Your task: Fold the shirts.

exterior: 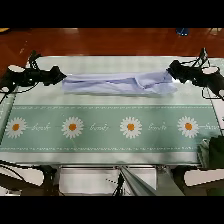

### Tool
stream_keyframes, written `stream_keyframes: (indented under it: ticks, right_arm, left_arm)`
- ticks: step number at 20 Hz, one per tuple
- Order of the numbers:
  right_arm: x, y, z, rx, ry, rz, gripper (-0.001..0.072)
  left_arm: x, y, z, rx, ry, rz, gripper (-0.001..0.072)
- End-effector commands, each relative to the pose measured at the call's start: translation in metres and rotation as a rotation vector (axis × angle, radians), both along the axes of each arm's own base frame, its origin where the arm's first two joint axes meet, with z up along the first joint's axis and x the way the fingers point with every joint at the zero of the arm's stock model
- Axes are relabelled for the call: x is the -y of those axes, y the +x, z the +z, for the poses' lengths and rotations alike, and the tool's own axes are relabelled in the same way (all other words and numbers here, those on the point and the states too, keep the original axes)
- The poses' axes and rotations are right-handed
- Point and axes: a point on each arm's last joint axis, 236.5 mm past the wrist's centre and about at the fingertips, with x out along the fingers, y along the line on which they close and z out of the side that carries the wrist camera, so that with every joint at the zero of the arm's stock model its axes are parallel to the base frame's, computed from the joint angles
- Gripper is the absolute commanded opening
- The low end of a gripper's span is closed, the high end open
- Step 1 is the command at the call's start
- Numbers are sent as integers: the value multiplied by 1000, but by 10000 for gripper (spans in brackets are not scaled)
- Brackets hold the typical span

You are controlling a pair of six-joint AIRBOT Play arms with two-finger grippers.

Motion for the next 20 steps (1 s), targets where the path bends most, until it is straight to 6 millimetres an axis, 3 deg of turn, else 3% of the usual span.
stream_keyframes:
  ticks: [1, 3, 6, 8, 9, 11, 13, 17, 20]
  right_arm:
    - [-1, -10, 5, 14, -65, 110, 331]
    - [25, -21, 16, 11, -177, 128, 331]
    - [86, -48, 23, -81, -360, 66, 343]
    - [111, -69, 9, -185, -347, 4, 555]
    - [113, -78, -3, -238, -287, -7, 605]
    - [99, -90, -27, -313, -136, 19, 609]
    - [77, -88, -42, -324, -1, 61, 610]
    - [39, -68, -62, -307, 124, 73, 610]
    - [11, -41, -61, -228, 157, 60, 610]
  left_arm:
    - [-3, -2, -6, -16, -6, -5, 558]
    - [-9, -8, 0, -34, -34, -25, 558]
    - [-13, -22, 10, -69, -84, -75, 556]
    - [-11, -29, 12, -88, -105, -102, 556]
    - [-9, -31, 12, -95, -111, -113, 556]
    - [-3, -35, 13, -97, -113, -139, 556]
    - [3, -39, 13, -95, -112, -176, 555]
    - [13, -46, 14, -100, -118, -227, 555]
    - [16, -46, 14, -100, -116, -234, 555]
